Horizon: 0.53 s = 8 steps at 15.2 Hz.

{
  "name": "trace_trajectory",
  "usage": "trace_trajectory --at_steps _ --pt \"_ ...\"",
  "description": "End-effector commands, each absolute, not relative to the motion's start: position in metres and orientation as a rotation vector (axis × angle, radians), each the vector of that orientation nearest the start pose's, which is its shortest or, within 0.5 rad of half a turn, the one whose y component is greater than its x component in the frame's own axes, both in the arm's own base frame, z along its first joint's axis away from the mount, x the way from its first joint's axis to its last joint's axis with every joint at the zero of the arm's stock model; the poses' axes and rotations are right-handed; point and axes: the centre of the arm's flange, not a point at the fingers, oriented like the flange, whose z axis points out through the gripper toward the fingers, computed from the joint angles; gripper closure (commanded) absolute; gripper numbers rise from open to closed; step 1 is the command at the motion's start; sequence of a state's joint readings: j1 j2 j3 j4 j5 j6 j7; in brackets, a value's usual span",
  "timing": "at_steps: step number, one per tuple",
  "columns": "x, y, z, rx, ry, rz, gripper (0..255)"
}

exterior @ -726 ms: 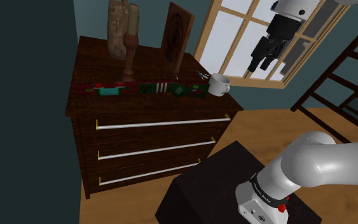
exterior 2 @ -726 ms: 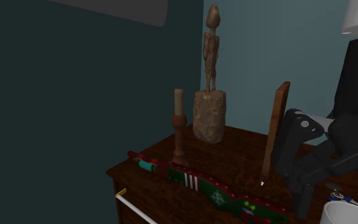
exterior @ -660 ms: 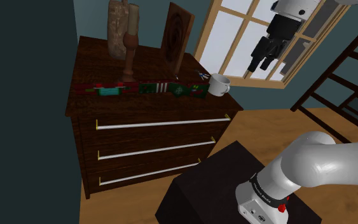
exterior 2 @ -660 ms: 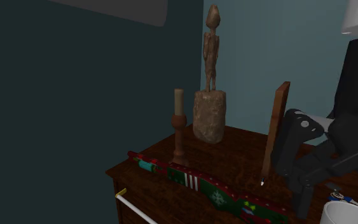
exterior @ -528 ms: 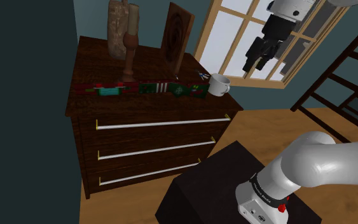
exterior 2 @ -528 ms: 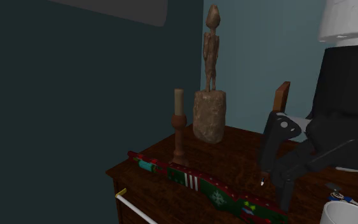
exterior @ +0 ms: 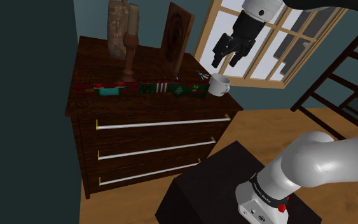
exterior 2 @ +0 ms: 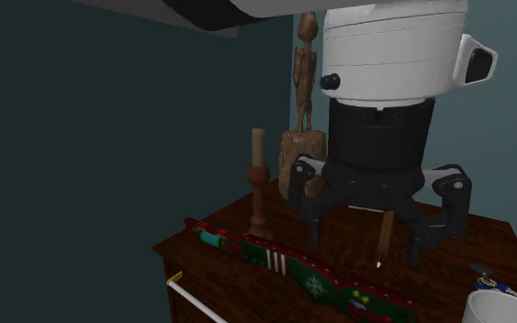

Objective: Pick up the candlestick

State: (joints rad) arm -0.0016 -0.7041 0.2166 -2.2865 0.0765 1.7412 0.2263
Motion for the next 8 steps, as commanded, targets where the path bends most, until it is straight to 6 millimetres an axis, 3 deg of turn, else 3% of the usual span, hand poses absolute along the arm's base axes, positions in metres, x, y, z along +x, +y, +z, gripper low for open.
trace_trajectory --at_steps 1,8 --pt "0.351 0.121 0.599 -3.16 0.121 -0.313 0" --pt "0.4 0.187 0.586 -3.144 0.213 -0.521 0"
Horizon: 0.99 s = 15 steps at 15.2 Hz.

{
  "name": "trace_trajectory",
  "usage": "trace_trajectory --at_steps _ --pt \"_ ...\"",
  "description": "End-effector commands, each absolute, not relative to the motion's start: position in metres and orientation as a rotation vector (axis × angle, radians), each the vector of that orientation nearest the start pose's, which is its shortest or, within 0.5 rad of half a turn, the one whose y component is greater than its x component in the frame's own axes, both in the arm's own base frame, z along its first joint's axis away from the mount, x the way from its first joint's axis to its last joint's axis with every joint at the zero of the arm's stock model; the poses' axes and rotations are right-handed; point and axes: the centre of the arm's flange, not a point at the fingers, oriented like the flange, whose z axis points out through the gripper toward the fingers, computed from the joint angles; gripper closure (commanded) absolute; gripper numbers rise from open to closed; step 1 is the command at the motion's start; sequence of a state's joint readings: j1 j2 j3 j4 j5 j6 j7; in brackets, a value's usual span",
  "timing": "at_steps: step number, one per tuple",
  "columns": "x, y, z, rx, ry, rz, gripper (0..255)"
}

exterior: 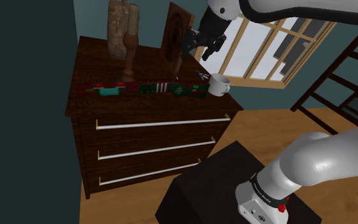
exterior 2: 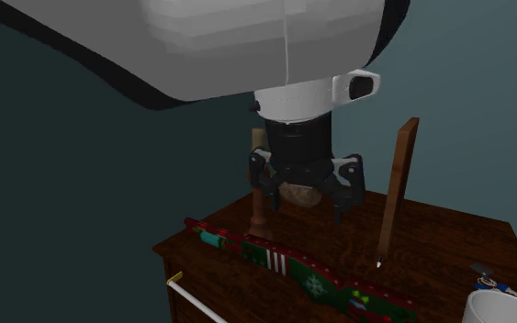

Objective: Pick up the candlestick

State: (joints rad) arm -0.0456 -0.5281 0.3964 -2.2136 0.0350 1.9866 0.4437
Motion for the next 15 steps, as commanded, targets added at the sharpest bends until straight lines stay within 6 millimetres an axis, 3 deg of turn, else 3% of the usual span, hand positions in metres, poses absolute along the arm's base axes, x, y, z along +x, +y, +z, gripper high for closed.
trace_trajectory --at_steps 1,15 --pt "0.407 0.197 0.585 -3.14 0.226 -0.551 0" --pt "0.52 0.319 0.579 -3.052 0.409 -0.965 0"
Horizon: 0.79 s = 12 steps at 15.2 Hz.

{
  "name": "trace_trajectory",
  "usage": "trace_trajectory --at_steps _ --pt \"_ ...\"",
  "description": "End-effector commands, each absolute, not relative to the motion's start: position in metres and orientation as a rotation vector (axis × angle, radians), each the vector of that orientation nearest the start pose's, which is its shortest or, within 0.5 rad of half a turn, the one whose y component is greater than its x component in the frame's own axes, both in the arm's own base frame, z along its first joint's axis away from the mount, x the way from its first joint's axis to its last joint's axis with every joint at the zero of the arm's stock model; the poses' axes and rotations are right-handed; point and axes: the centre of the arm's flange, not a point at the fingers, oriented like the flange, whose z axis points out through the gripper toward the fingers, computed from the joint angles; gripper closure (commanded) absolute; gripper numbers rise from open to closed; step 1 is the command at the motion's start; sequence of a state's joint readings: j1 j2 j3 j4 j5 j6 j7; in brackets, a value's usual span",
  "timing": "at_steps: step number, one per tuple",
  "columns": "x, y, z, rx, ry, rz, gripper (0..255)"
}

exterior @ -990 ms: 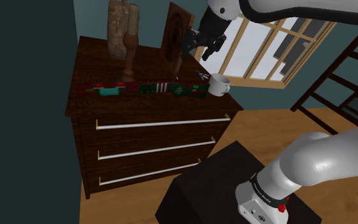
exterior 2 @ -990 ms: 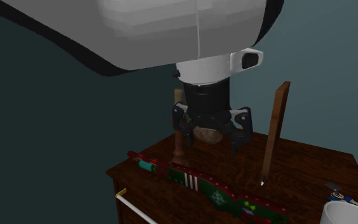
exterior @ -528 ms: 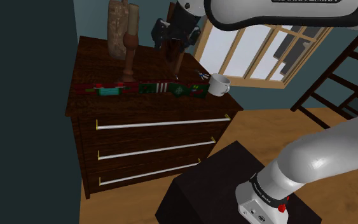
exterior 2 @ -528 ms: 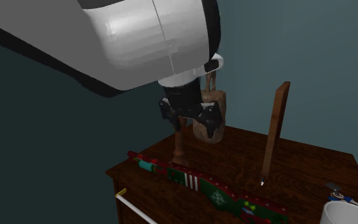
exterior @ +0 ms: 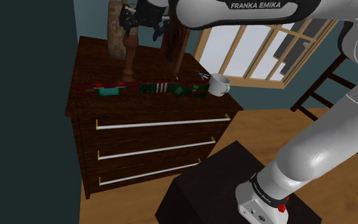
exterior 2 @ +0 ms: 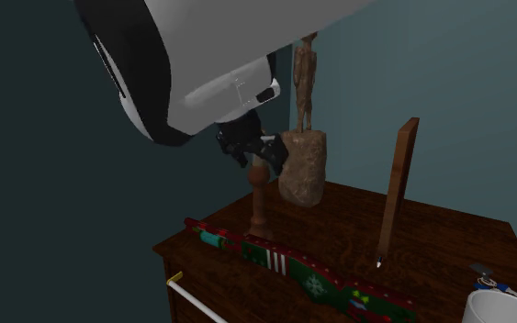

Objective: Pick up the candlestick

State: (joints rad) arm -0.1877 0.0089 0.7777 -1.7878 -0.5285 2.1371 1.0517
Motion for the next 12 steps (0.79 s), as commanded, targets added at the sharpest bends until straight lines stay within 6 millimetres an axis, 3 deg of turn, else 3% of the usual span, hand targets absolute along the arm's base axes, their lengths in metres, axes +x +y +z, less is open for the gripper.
trace_trajectory --at_steps 1,2,11,12 --pt "0.529 0.328 0.579 -3.043 0.422 -0.994 0" --pt "0.536 0.335 0.58 -3.036 0.433 -1.019 0" --pt "0.536 0.335 0.54 -3.036 0.433 -1.019 0" --pt "0.537 0.335 0.54 -3.036 0.433 -1.019 255"
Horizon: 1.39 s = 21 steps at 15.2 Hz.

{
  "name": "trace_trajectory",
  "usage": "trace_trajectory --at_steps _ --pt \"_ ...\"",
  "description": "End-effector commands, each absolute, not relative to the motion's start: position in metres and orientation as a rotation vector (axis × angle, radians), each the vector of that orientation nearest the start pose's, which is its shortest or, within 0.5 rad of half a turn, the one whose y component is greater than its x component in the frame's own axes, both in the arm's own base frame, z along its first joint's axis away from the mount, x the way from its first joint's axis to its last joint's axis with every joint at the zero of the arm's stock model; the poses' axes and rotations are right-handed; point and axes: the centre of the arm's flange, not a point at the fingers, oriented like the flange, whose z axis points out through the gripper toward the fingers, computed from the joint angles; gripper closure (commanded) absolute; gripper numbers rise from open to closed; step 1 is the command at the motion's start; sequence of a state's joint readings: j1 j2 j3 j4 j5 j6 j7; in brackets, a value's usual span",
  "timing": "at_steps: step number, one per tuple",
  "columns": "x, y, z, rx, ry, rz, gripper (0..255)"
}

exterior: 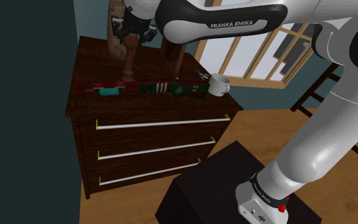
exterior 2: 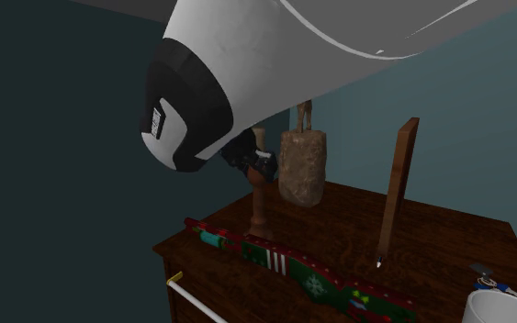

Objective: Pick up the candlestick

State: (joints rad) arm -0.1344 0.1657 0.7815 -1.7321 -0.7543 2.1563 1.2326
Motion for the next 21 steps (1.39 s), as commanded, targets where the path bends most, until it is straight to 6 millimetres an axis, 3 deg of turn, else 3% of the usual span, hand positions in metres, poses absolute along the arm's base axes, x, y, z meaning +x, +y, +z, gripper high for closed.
trace_trajectory --at_steps 1,9,21 --pt "0.537 0.334 0.54 -3.036 0.433 -1.019 255" --pt "0.536 0.335 0.54 -3.036 0.433 -1.019 255" --pt "0.536 0.335 0.603 -3.036 0.433 -1.019 255"
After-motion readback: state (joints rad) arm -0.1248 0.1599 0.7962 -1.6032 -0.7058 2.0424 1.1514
